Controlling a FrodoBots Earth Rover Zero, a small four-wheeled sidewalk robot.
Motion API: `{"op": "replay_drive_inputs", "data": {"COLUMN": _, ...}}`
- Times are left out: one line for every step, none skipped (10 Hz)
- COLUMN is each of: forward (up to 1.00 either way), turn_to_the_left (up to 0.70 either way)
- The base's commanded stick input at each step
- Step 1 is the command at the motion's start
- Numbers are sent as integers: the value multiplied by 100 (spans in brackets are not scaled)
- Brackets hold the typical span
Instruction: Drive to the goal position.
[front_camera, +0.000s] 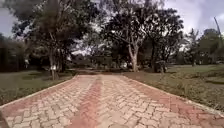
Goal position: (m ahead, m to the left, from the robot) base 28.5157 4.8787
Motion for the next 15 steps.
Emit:
{"op": "replay_drive_inputs", "data": {"forward": 70, "turn_to_the_left": 35}}
{"op": "replay_drive_inputs", "data": {"forward": 70, "turn_to_the_left": 35}}
{"op": "replay_drive_inputs", "data": {"forward": 70, "turn_to_the_left": 26}}
{"op": "replay_drive_inputs", "data": {"forward": 70, "turn_to_the_left": 7}}
{"op": "replay_drive_inputs", "data": {"forward": 70, "turn_to_the_left": 0}}
{"op": "replay_drive_inputs", "data": {"forward": 70, "turn_to_the_left": 0}}
{"op": "replay_drive_inputs", "data": {"forward": 70, "turn_to_the_left": 0}}
{"op": "replay_drive_inputs", "data": {"forward": 70, "turn_to_the_left": 0}}
{"op": "replay_drive_inputs", "data": {"forward": 70, "turn_to_the_left": 0}}
{"op": "replay_drive_inputs", "data": {"forward": 70, "turn_to_the_left": 0}}
{"op": "replay_drive_inputs", "data": {"forward": 70, "turn_to_the_left": 0}}
{"op": "replay_drive_inputs", "data": {"forward": 70, "turn_to_the_left": 0}}
{"op": "replay_drive_inputs", "data": {"forward": 70, "turn_to_the_left": 0}}
{"op": "replay_drive_inputs", "data": {"forward": 70, "turn_to_the_left": 0}}
{"op": "replay_drive_inputs", "data": {"forward": 70, "turn_to_the_left": 0}}
